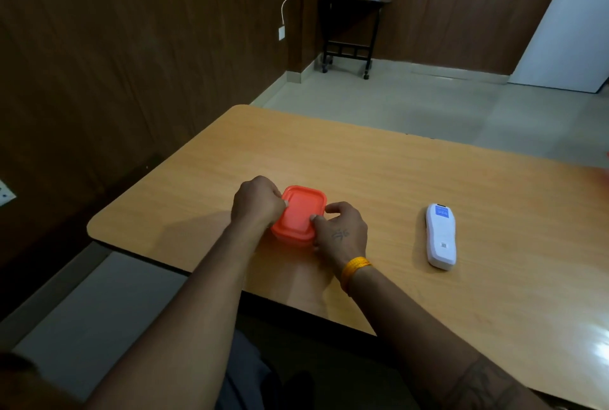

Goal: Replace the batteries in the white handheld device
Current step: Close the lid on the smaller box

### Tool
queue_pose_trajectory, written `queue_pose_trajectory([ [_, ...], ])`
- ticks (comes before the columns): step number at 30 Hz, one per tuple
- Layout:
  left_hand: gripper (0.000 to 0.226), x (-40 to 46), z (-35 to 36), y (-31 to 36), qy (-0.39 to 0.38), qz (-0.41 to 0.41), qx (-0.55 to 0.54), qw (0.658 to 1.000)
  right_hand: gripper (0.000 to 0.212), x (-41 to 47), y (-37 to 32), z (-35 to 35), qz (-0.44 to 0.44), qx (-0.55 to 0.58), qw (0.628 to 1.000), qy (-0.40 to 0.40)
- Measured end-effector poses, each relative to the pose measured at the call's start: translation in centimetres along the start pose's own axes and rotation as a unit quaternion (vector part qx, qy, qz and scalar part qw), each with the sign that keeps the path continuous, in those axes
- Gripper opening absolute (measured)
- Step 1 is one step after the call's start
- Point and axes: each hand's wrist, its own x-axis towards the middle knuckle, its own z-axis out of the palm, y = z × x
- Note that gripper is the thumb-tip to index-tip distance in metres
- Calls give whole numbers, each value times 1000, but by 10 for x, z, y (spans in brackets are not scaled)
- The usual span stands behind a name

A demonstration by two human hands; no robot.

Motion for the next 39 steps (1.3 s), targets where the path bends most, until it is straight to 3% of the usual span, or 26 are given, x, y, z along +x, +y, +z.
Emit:
queue_pose_trajectory([
  [6,35,4,4,1,-36,-26,30,999,30,-7,-7,-7,39,22,999,-15],
  [14,66,-6,7,15,-23,-20,-59,998,12,-6,-11,-15,14,96,995,2],
  [19,71,-14,9,26,13,12,-117,993,44,-3,-31,-12,69,129,987,-63],
  [22,76,-18,7,35,-19,-34,-192,981,62,0,-39,-10,51,128,990,-30],
  [25,72,-18,3,41,-36,-61,-234,970,65,1,-38,-8,20,135,990,-13],
  [31,69,-22,5,39,-52,-53,-257,964,50,1,-42,-20,29,148,988,-33],
  [35,59,-24,6,43,-62,5,-246,967,77,10,-52,-32,16,133,991,-10],
  [39,54,-25,6,45,-100,-64,-323,939,87,7,-49,-35,-9,94,995,-21],
])
